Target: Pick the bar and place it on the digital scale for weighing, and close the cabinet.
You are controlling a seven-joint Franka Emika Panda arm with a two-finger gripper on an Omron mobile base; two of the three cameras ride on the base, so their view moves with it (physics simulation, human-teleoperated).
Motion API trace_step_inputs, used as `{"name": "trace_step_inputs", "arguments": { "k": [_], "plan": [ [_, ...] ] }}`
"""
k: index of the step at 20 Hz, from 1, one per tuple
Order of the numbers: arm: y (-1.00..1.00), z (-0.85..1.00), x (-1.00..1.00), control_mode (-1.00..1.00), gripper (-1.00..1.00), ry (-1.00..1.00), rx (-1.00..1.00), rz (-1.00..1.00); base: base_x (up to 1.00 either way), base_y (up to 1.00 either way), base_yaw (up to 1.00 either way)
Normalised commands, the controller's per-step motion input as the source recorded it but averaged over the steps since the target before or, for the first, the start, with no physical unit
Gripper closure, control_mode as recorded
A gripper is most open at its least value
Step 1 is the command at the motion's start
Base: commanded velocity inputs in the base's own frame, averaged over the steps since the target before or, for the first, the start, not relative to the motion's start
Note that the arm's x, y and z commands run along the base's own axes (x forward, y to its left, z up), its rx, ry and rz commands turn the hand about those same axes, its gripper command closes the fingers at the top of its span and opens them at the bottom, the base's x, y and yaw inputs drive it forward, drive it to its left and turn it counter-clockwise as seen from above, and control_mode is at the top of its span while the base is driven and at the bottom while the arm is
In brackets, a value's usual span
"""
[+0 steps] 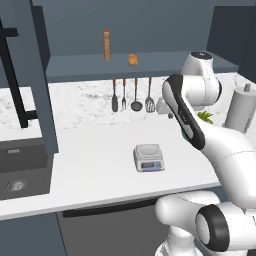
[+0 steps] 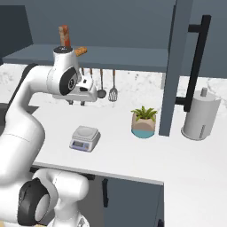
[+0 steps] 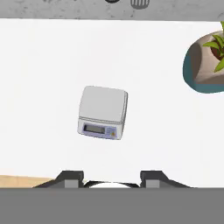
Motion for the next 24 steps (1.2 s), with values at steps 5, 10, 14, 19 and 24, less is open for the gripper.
{"name": "trace_step_inputs", "arguments": {
  "k": [5,10,14,19,24],
  "plan": [
    [0.07,0.0,-0.38,-1.0,-1.0,-0.06,0.0,0.0,0.0,0.0,0.0],
    [0.24,0.2,-0.66,-1.0,-1.0,-0.35,0.0,0.0,0.0,0.0,0.0],
    [0.24,0.65,-0.52,-1.0,-1.0,-0.37,0.0,0.01,0.0,0.0,0.0],
    [0.3,0.81,-0.44,-1.0,-1.0,-0.41,0.0,0.02,0.0,0.0,0.0],
    [0.26,0.79,-0.18,-1.0,-1.0,-0.32,0.0,0.0,0.0,0.0,0.0]
  ]
}}
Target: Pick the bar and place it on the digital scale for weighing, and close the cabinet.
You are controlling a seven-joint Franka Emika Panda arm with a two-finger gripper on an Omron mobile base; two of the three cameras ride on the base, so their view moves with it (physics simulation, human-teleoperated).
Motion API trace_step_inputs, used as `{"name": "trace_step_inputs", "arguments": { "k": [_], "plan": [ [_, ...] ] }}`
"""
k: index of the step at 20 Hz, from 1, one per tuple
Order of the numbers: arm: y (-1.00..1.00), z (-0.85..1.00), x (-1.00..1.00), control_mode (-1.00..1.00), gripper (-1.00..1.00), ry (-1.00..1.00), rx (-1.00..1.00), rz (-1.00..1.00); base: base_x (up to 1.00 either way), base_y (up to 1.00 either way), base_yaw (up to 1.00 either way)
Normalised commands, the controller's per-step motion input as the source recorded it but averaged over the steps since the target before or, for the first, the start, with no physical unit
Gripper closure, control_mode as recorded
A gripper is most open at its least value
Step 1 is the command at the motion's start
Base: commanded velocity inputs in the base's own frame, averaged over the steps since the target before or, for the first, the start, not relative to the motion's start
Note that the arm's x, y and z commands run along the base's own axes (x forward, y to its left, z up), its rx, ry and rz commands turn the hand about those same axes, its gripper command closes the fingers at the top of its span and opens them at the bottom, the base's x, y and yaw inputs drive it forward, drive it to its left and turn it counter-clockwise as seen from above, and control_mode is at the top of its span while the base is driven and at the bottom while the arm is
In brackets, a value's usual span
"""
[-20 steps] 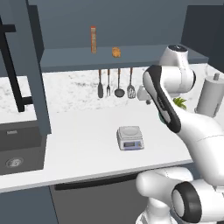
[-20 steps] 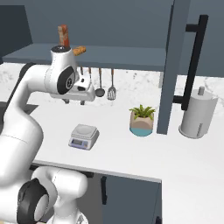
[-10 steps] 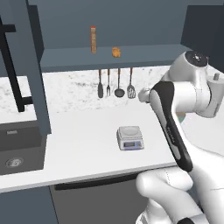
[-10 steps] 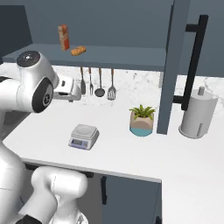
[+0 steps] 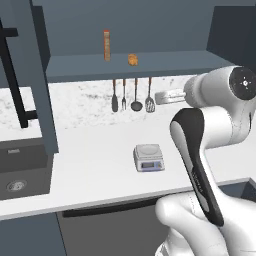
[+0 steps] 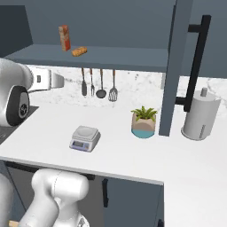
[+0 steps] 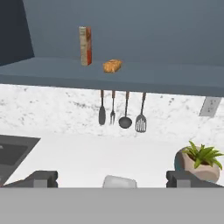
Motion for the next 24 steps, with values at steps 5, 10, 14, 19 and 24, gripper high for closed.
{"name": "trace_step_inputs", "arguments": {
  "k": [5,10,14,19,24],
  "plan": [
    [0.06,0.38,0.0,-1.0,-1.0,-0.08,0.0,0.0,0.0,0.0,0.0],
    [0.08,0.51,0.0,-1.0,-1.0,-0.03,0.0,0.0,0.0,0.0,0.0],
    [0.29,0.58,0.13,-1.0,-1.0,0.0,0.0,0.0,0.0,0.0,0.0],
    [0.12,0.09,0.26,-1.0,-1.0,-0.03,0.04,0.0,0.0,0.0,0.0],
    [0.0,-0.06,0.51,-1.0,-1.0,-0.03,0.0,0.0,0.0,0.0,0.0]
  ]
}}
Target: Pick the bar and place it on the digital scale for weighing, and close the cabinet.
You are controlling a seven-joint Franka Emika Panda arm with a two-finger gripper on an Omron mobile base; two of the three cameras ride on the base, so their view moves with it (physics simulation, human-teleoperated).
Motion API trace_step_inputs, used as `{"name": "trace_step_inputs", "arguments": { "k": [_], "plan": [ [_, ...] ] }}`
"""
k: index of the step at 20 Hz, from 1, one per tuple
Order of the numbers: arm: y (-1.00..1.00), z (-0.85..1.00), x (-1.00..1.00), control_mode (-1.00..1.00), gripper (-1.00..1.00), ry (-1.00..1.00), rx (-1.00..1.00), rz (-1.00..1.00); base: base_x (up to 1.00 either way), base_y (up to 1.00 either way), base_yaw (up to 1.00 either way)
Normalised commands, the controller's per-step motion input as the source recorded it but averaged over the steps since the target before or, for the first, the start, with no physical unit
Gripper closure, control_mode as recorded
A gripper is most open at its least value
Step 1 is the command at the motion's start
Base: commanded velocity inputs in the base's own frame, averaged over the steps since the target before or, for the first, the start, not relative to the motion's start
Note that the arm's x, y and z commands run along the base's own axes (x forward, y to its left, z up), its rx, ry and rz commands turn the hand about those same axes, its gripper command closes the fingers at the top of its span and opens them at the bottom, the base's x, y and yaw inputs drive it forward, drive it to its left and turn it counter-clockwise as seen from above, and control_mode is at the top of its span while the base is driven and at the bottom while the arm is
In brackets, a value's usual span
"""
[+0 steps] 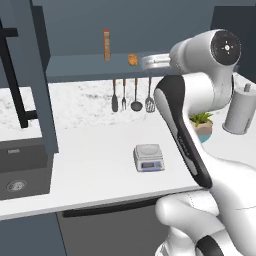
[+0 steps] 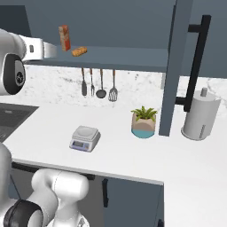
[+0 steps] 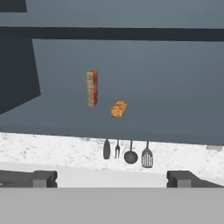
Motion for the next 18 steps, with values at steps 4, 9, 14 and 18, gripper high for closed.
{"name": "trace_step_inputs", "arguments": {
  "k": [4,9,14,18],
  "plan": [
    [0.0,-0.02,0.69,-1.0,-1.0,0.0,0.0,0.0,0.0,0.0,0.0],
    [0.0,-0.13,0.71,-1.0,-1.0,0.03,0.0,-0.04,0.0,0.0,0.0],
    [0.02,-0.28,0.46,-1.0,-1.0,0.01,0.11,-0.09,0.0,0.0,0.0],
    [0.04,-0.14,0.44,-1.0,-1.0,0.04,0.12,-0.04,0.0,0.0,0.0]
  ]
}}
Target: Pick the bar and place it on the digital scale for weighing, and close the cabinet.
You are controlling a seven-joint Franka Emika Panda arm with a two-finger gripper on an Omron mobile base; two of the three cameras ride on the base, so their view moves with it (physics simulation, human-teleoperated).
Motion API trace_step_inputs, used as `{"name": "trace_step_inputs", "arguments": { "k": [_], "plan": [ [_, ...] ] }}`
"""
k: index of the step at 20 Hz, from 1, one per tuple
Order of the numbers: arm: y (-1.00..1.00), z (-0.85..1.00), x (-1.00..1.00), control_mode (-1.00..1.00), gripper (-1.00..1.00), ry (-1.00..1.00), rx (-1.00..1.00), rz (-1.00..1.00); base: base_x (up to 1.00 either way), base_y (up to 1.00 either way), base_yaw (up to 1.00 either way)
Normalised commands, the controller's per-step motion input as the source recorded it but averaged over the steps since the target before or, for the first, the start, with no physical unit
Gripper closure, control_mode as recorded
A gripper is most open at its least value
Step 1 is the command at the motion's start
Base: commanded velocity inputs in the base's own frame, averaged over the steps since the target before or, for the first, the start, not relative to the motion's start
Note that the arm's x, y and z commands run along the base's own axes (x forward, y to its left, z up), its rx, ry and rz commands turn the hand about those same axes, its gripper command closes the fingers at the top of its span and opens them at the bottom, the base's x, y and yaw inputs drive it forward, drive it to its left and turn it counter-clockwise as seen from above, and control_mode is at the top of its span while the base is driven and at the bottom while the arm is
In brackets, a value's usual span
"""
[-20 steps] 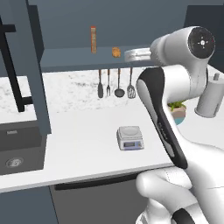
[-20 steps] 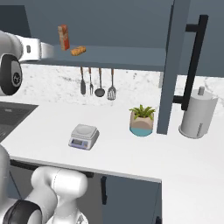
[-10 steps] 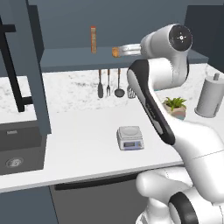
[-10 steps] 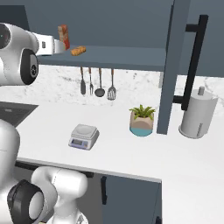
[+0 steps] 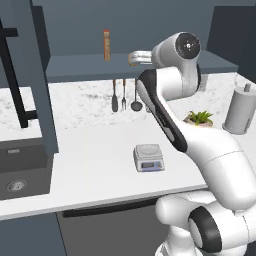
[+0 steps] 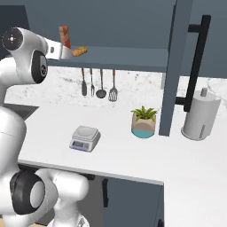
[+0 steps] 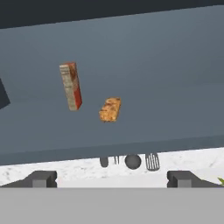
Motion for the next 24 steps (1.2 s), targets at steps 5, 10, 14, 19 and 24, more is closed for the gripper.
{"name": "trace_step_inputs", "arguments": {
  "k": [5,10,14,19,24],
  "plan": [
    [0.01,-0.05,0.44,-1.0,-1.0,0.05,0.05,0.0,0.0,0.0,0.0],
    [0.0,-0.01,0.41,-1.0,-1.0,0.11,0.0,0.0,0.0,0.0,0.0],
    [0.0,0.0,0.27,-1.0,-1.0,0.12,-0.01,0.0,0.0,0.0,0.0],
    [0.01,0.0,0.37,-1.0,-1.0,0.1,-0.02,0.0,0.0,0.0,0.0],
    [0.13,-0.01,0.25,-1.0,-1.0,-0.01,-0.05,0.0,0.0,0.0,0.0]
  ]
}}
